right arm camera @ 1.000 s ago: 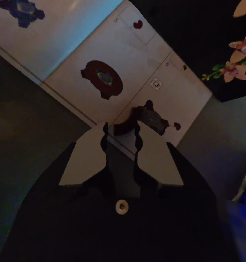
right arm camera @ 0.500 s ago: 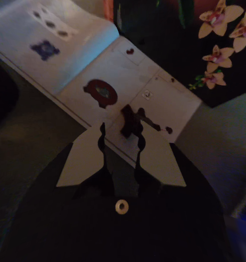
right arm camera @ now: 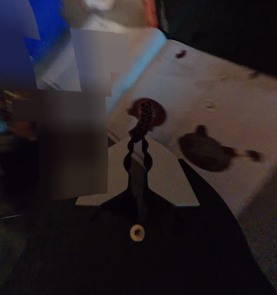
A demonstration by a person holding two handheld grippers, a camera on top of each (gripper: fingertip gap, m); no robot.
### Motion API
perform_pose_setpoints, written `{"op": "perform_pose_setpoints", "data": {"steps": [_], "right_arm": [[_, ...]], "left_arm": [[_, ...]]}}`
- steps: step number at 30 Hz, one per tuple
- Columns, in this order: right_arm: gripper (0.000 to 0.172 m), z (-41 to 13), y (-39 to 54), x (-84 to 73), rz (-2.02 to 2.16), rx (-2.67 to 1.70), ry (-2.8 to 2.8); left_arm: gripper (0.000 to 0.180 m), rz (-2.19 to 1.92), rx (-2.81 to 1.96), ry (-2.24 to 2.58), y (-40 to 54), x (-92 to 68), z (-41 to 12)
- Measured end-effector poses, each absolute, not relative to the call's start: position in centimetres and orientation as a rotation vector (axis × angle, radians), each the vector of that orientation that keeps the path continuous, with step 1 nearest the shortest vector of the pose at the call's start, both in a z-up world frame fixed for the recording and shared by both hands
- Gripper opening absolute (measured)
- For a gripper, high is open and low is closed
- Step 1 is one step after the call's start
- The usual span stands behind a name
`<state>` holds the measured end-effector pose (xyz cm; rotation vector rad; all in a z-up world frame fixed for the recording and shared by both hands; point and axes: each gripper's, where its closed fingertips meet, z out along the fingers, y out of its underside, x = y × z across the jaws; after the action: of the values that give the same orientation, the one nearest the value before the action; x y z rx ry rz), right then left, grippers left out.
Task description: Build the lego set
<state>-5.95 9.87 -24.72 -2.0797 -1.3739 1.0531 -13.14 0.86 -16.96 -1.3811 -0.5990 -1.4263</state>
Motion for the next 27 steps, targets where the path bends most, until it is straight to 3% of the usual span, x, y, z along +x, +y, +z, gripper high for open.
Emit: {"op": "perform_pose_setpoints", "data": {"steps": [3,5,9,14,19,27], "right_arm": [[0.009,-22.7,7.9,-6.6,1.733,-2.243,-1.152],[0.024,-23.2,8.5,-6.1,1.821,-2.341,-1.045],[0.034,-24.7,12.1,-4.0,1.349,-2.370,-1.102],[0.019,-21.9,11.0,-4.2,0.989,-1.858,-1.505],[0.008,-23.5,7.3,-5.0,0.591,-1.558,-1.713],[0.007,-23.3,8.4,-6.1,1.012,-1.768,-1.514]], "left_arm": [[0.019,-1.427,-1.374,-0.596,0.8,-13.2,-16.9],[0.019,-1.431,-1.368,-0.599,0.8,-13.2,-16.8],[0.019,-1.428,-1.361,-0.608,0.8,-13.4,-16.8],[0.019,-1.424,-1.365,-0.616,0.9,-13.5,-16.9],[0.019,-1.417,-1.356,-0.626,0.9,-13.6,-17.0],[0.019,-1.427,-1.343,-0.606,0.7,-13.5,-16.7]]}}
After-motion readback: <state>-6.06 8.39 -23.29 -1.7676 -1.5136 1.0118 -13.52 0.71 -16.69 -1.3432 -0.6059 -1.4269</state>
